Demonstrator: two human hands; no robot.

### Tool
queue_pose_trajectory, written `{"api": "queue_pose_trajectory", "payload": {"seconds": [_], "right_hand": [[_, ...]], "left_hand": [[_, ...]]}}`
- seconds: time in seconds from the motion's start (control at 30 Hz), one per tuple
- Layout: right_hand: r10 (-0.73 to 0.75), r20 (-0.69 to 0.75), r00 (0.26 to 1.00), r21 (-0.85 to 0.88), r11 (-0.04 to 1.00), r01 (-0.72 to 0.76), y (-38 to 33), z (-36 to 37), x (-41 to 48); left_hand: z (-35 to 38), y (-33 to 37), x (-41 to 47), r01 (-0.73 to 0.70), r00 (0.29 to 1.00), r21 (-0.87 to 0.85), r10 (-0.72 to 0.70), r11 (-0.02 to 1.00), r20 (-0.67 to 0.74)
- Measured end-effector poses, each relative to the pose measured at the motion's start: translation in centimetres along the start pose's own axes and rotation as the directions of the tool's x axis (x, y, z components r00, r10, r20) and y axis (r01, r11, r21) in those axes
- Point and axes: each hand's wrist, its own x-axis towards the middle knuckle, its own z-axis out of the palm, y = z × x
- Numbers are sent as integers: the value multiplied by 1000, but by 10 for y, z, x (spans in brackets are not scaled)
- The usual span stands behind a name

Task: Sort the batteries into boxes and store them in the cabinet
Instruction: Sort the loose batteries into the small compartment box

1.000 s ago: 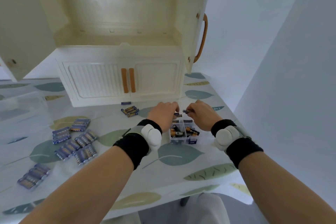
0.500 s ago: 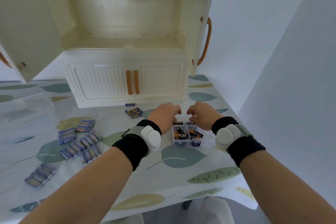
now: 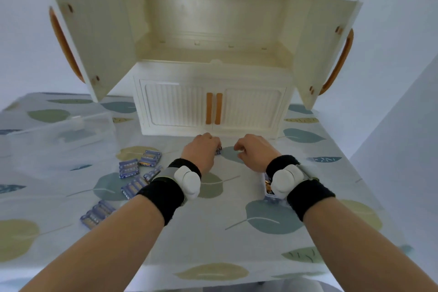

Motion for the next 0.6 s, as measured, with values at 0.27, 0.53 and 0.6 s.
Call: {"api": "queue_pose_trajectory", "payload": {"seconds": [0.27,0.53,0.6], "right_hand": [[-43,27,999,27,999,42,-27,24,33],[-57,22,998,55,997,56,-26,33,48],[-36,52,998,58,998,32,-24,37,50]], "left_hand": [[8,-32,6,44,997,-21,-43,999,59],[17,-41,15,70,997,35,-72,997,39],[17,-44,17,75,995,59,-78,995,55]]}}
